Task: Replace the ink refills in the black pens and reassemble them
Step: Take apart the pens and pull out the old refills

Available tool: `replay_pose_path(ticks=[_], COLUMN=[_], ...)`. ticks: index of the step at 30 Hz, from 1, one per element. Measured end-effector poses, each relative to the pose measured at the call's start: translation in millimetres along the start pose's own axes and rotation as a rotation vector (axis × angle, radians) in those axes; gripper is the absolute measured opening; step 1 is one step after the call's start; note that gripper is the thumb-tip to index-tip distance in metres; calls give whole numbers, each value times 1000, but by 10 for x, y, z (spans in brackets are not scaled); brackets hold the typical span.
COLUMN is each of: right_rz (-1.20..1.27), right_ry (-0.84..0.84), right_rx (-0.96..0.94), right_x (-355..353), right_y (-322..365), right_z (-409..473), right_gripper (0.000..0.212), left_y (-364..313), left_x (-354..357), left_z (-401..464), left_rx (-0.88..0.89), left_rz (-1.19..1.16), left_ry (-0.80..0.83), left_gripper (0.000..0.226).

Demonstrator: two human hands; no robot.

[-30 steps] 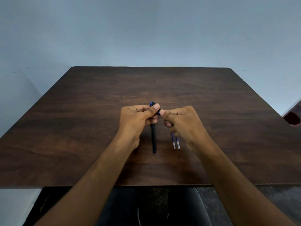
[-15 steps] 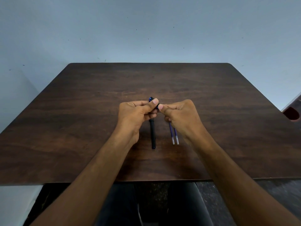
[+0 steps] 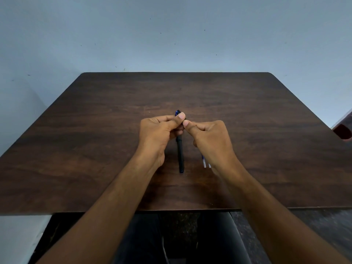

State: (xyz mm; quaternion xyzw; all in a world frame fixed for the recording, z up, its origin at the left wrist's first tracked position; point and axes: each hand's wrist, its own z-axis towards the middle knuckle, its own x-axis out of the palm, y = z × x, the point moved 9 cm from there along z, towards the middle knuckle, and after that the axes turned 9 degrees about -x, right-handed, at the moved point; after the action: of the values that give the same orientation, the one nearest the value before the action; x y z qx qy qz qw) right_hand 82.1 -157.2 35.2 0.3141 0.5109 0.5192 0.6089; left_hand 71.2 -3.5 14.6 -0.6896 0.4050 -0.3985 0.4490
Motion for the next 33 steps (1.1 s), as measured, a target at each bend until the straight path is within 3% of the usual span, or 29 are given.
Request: replay_pose_path(ticks=[2,5,9,11,14,21,33], right_rz=[-24,-72,-82,-82,-61,38,142], right_ry=[6,45,88,49,-19,-110,-200], right_rx=[27,117,299,322,321,282,368], right_x=[-17,-59,-186,-309,-488,-847,-1167], right_y=[-7,-81,-218,-230,-228,-250,-545], right_z=[-12,-18,-53,-19,32,11,-55], right_gripper=[28,55,36,36,40,23,14], left_y=[5,-11,-43,-35,2,121,259], left_x=[3,-38,-108,-107,-23,537,1174], left_z=[10,38,114,155,207,261,402], left_rx=[3,6,18,18,7,-16,-55], left_rz=[-12,-81,-128,-93,40,407,843], left_ry=[-7,-33,-69,-81,-82,68,124], left_gripper=[19,21,23,21,18,24,26])
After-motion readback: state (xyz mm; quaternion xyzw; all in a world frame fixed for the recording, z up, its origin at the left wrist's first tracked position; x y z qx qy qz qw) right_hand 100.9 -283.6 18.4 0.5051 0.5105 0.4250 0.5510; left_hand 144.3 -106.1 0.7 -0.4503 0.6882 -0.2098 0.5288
